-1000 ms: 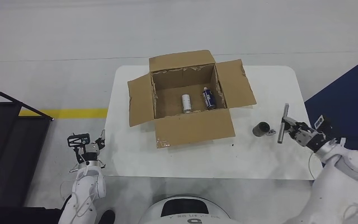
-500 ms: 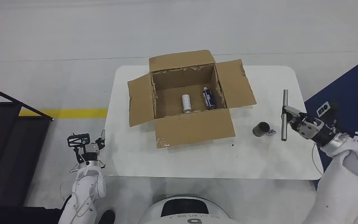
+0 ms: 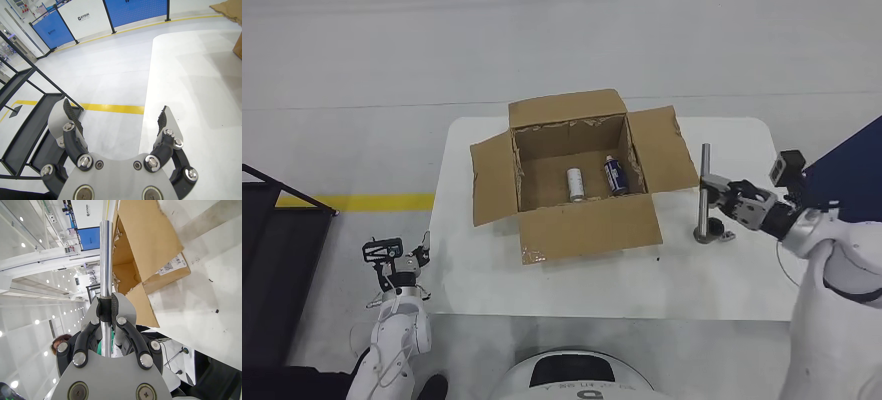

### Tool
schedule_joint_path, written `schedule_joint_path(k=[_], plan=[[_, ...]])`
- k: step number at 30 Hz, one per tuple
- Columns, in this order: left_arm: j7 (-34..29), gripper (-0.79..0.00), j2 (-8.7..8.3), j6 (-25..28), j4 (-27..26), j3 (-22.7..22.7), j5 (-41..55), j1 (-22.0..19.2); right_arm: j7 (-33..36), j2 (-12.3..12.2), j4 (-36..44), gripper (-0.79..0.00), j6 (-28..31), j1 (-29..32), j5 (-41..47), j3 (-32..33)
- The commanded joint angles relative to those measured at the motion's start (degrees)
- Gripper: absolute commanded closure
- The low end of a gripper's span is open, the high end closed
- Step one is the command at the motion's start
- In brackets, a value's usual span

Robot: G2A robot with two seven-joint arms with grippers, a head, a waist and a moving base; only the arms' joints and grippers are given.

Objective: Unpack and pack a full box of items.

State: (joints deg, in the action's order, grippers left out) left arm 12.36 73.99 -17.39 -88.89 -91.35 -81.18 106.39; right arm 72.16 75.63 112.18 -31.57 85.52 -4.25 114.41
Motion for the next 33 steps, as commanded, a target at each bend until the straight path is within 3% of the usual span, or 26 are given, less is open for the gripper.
schedule_joint_path(k=[1, 15, 26, 33], plan=[[0.0, -0.785, 0.0, 0.0, 0.0, 0.0, 0.0, 0.0, -2.7, -0.2, 1.3, 0.0, -2.9, -0.7, -2.7, -3.1], [0.0, -0.785, 0.0, 0.0, 0.0, 0.0, 0.0, 0.0, -13.3, -1.3, 0.8, 0.0, -13.9, -9.2, -11.4, -26.7], [0.0, -0.785, 0.0, 0.0, 0.0, 0.0, 0.0, 0.0, -22.4, -1.2, -9.6, 0.0, -22.9, -19.6, -10.8, -35.9], [0.0, -0.785, 0.0, 0.0, 0.0, 0.0, 0.0, 0.0, -27.4, -0.6, -14.2, 0.0, -24.6, -22.9, -10.5, -41.5]])
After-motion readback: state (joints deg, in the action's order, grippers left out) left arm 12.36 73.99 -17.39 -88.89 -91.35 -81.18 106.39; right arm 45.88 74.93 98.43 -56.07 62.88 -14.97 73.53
